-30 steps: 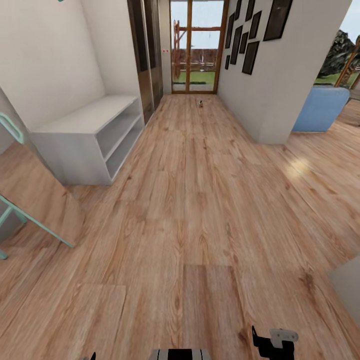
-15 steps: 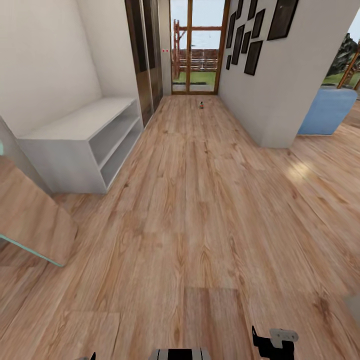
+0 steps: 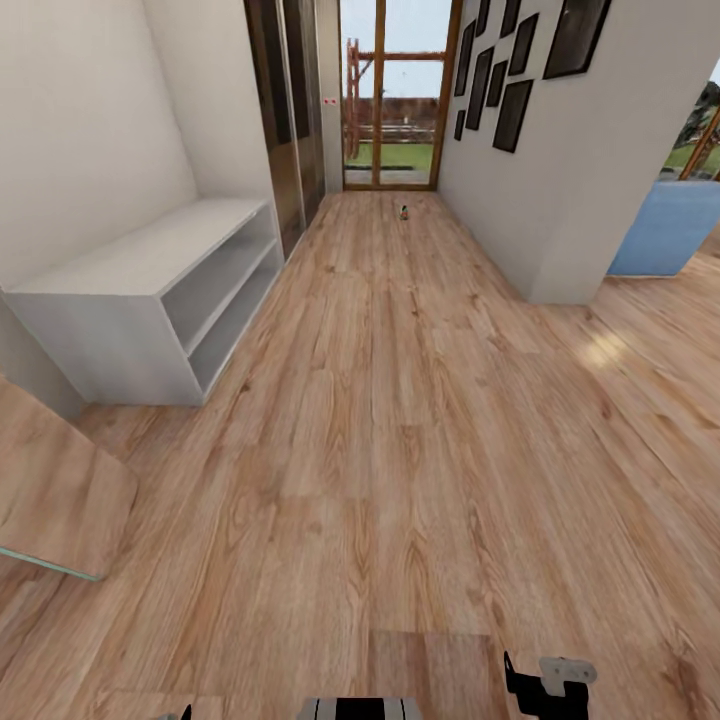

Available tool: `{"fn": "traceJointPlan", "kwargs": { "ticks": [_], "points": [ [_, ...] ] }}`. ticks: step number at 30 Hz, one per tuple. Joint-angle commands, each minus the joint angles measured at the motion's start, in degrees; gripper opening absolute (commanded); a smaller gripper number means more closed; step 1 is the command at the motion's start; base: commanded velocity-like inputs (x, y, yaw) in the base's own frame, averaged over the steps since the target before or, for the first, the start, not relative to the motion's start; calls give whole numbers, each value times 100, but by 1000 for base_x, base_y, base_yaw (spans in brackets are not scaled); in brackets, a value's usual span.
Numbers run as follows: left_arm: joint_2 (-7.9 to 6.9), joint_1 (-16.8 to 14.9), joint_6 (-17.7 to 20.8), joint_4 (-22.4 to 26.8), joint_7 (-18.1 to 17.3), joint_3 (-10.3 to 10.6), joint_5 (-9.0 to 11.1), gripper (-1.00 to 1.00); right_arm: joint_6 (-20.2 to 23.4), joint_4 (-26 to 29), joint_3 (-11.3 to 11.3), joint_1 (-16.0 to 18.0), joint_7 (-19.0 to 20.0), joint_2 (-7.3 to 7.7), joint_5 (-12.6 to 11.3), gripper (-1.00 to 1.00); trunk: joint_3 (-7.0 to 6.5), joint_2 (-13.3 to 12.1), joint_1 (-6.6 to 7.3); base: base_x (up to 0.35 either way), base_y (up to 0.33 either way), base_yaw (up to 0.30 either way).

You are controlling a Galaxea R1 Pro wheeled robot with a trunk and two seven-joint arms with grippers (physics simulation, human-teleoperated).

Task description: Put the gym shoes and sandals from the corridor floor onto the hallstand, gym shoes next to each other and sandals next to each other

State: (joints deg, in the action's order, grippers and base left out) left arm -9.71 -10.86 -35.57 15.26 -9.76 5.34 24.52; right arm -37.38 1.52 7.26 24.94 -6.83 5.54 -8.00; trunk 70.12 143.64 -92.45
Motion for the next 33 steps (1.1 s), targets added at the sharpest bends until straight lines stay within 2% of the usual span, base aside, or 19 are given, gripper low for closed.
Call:
{"fn": "traceJointPlan", "kwargs": {
  "ticks": [1, 22, 33],
  "points": [
    [-5, -3, -20, -6, -17, 46, 62, 100, -15, -2, 51, 2, -11, 0, -52, 100, 4, 1, -2, 339, 0, 0],
    [-5, -3, -20, -6, -17, 46, 62, 100, -15, -2, 56, 2, -2, 18, -52, 100, 2, 1, -2, 339, 0, 0],
    [-5, -3, -20, -6, -17, 46, 62, 100, -15, -2, 56, 2, -2, 18, -52, 100, -69, 1, -2, 339, 0, 0]
  ]
}}
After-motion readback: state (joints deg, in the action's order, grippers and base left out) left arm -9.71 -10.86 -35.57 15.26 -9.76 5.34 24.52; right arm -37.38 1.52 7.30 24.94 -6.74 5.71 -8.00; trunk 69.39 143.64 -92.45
